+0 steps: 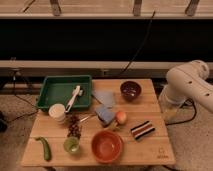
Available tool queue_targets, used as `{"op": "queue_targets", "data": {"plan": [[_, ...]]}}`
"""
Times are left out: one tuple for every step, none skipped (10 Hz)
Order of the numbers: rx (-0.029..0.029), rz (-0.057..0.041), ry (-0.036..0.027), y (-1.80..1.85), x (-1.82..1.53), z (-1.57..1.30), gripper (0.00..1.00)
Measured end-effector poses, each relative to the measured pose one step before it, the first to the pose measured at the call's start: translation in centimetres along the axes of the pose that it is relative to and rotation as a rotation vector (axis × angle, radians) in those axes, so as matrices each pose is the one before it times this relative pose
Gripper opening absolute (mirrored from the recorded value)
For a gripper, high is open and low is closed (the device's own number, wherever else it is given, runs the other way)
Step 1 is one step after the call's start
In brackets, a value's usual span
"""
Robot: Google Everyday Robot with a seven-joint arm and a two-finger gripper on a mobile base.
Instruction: Place pepper in red bowl
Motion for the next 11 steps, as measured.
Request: {"op": "queue_targets", "data": {"plan": [[-0.00007,-0.00006,-0.00002,0.001,-0.001,0.005,0.65],[0.00008,0.00001,-0.00001,-0.002,-0.001,-0.004,0.65],[-0.00004,-0.00002,0.0,0.001,0.0,0.001,0.65],[0.00001,0.00002,-0.00001,0.001,0.001,0.0,0.65],[0.00001,-0.00001,0.0,-0.001,-0.002,0.0,0.65],[-0.00001,-0.00098,0.00014,0.025,-0.013,0.017,0.65],[0.00242,-0.00869,-0.00222,0.086,-0.172,-0.005,0.65],[0.00228,-0.02547,-0.00415,0.376,-0.517,0.094,0.65],[0.0034,-0.02604,-0.00604,0.405,-0.993,0.041,0.65],[0.00388,-0.0326,-0.00439,0.266,-1.433,0.047,0.65],[0.00274,-0.02773,-0.00707,0.186,-1.667,0.01,0.65]]}}
